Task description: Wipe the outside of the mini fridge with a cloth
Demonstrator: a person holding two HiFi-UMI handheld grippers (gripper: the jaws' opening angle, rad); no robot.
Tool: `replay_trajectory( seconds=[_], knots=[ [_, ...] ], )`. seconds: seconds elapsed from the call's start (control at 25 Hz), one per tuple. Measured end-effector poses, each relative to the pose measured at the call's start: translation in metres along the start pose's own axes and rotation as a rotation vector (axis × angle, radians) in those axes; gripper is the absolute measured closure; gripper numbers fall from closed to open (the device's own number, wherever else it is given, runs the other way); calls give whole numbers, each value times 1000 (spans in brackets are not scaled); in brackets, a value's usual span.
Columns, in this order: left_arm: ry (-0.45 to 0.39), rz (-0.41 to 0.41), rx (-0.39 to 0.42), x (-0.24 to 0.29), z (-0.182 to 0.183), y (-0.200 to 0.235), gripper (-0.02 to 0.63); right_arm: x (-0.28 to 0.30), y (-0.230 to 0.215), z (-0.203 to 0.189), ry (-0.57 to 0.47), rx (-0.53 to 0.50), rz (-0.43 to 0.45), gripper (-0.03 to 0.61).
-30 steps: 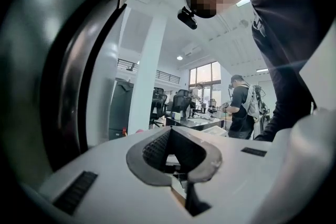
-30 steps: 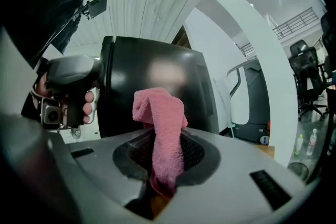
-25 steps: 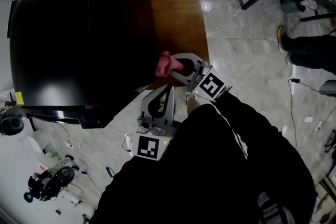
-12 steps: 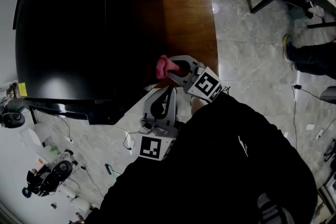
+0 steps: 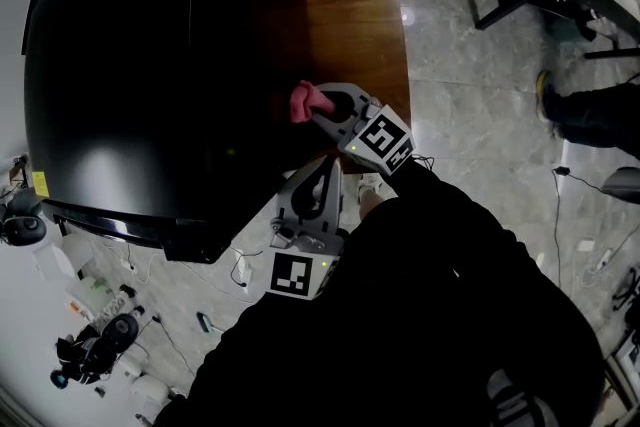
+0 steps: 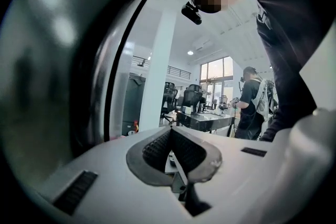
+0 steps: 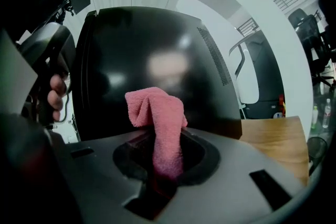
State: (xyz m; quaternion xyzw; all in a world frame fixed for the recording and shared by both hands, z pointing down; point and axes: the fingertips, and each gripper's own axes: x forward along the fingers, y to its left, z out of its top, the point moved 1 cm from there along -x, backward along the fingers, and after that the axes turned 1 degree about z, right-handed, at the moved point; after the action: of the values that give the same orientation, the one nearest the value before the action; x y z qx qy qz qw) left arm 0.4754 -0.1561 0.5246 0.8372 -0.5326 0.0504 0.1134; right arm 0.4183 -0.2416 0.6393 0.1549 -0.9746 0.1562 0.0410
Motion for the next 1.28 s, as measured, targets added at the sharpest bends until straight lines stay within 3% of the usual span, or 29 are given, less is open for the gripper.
replay_trajectory(
  seconds=[0.8, 1.12, 1.28],
  knots=[
    [-42, -5, -3, 89, 49, 6, 607, 64, -161, 32, 48, -14, -120, 500],
    [12, -92, -28, 69, 40, -13, 607, 82, -196, 35, 83, 21, -220, 500],
    [31, -168, -29, 46, 39, -24, 607, 61, -200, 46, 12, 83, -278, 500]
  ],
)
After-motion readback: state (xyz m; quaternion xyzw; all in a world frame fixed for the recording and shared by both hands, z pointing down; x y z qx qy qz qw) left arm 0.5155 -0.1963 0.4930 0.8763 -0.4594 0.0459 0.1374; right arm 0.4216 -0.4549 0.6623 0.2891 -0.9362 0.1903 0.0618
